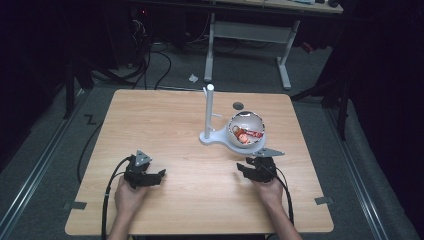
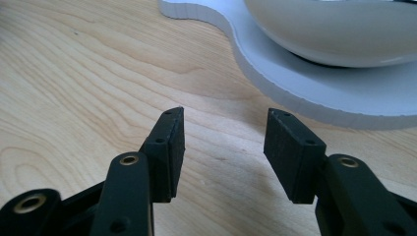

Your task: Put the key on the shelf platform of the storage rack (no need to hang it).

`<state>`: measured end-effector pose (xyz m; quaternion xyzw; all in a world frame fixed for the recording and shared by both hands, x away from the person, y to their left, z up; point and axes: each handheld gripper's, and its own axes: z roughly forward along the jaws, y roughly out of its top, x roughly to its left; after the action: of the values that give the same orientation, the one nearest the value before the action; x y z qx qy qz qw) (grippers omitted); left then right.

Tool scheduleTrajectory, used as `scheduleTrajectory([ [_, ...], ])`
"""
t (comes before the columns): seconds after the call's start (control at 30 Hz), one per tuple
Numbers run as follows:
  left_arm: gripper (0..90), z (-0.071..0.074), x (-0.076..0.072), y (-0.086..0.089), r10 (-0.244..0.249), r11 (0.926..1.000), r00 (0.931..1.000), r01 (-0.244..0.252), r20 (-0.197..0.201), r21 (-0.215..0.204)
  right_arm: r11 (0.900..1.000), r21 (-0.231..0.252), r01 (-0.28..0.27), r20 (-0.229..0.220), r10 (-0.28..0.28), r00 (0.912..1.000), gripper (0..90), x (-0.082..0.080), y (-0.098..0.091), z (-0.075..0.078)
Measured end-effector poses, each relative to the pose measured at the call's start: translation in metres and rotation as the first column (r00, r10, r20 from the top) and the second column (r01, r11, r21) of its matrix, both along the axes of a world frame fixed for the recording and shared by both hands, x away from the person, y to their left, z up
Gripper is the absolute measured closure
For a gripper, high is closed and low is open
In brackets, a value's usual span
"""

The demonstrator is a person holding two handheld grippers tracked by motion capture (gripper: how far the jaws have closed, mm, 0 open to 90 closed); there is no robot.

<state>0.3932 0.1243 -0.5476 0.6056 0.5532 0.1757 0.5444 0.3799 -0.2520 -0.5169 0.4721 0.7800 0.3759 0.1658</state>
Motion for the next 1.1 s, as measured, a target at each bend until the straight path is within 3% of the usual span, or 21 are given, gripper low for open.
scheduleTrajectory([
  [0.2, 22.7, 0.000, 0.000, 0.000, 0.000, 1.0000, 1.0000, 0.000, 0.000, 0.000, 0.9982, -0.060, -0.006, 0.001, 0.007, 1.0000, 50.0, 0.003, 0.003, -0.003],
  [0.4, 22.7, 0.000, 0.000, 0.000, 0.002, 1.0000, 1.0000, -0.002, 0.000, 0.000, 0.9961, -0.087, -0.013, -0.008, 0.013, 0.9999, 47.6, 0.005, 0.007, -0.010],
  [0.53, 22.6, 0.000, 0.000, 0.000, 0.003, 1.0000, 1.0000, -0.003, 0.000, 0.000, 0.9983, -0.058, -0.003, -0.012, 0.002, 0.9999, 46.0, 0.006, 0.007, -0.011],
  [0.6, 22.6, 0.000, -0.001, 0.000, 0.004, 1.0000, 1.0000, -0.004, 0.000, -0.002, 0.9983, -0.059, -0.001, 0.015, 0.002, 0.9999, 43.0, 0.004, 0.008, -0.014],
  [0.67, 22.6, 0.000, -0.001, -0.001, 0.005, 1.0000, 1.0000, -0.005, 0.000, -0.002, 0.9942, -0.107, -0.013, 0.032, 0.016, 0.9994, 41.1, 0.002, 0.012, -0.014],
  [1.1, 22.6, 0.000, -0.001, -0.001, 0.005, 1.0000, 1.0000, -0.005, 0.000, -0.002, 0.9927, -0.118, -0.025, 0.033, 0.029, 0.9990, 39.1, 0.002, 0.013, -0.014],
])
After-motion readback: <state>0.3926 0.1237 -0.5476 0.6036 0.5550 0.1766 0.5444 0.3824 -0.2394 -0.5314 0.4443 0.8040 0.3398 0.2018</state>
